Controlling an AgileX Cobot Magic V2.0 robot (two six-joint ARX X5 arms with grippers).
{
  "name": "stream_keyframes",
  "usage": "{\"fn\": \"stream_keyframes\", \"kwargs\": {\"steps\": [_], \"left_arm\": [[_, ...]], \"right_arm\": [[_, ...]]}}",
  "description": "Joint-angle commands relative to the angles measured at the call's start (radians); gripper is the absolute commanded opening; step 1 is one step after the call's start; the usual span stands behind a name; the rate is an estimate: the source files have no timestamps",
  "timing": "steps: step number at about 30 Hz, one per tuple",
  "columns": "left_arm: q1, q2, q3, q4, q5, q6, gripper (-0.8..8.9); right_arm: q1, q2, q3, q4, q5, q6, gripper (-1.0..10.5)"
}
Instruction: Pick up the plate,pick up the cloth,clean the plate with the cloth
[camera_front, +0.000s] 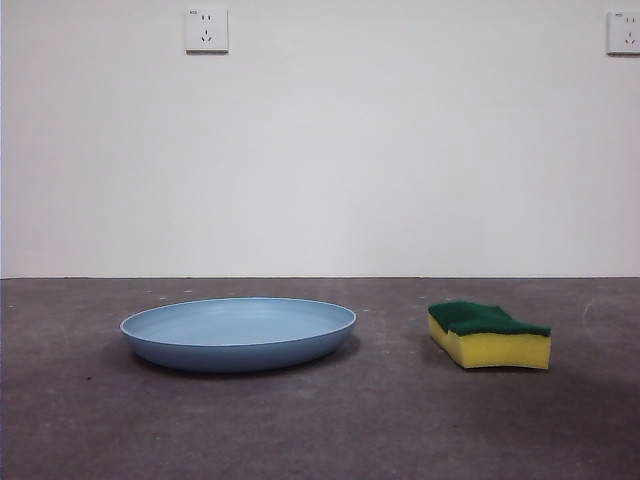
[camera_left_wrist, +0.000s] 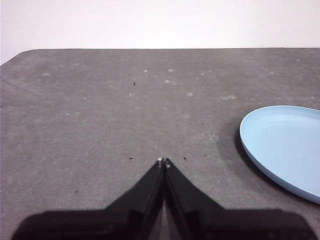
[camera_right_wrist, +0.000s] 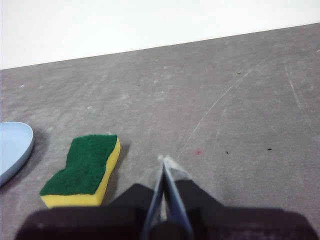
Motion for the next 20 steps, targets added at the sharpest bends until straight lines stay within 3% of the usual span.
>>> {"fn": "stream_keyframes", "kwargs": {"steps": [1, 6, 13, 17, 20], "left_arm": [[0.002, -0.001, -0.014, 0.006, 0.000, 0.010, 0.00], [0.002, -0.001, -0.014, 0.006, 0.003, 0.009, 0.00], [0.002, -0.001, -0.001, 0.036, 0.048, -0.151, -0.06], [0.002, 0.008, 0.061, -0.005, 0.084, -0.236, -0.06], [0.002, 0.047, 0.142, -0.060, 0.089, -0.257, -0.06]], "right_arm": [[0.002, -0.003, -0.017, 0.005, 0.002, 0.010, 0.0], [0.002, -0.003, -0.017, 0.005, 0.002, 0.023, 0.0], [0.002, -0.003, 0.000, 0.005, -0.005, 0.265, -0.1], [0.002, 0.019, 0.066, 0.003, -0.004, 0.342, -0.1], [0.002, 0.084, 0.153, -0.001, -0.005, 0.350, -0.1]]}}
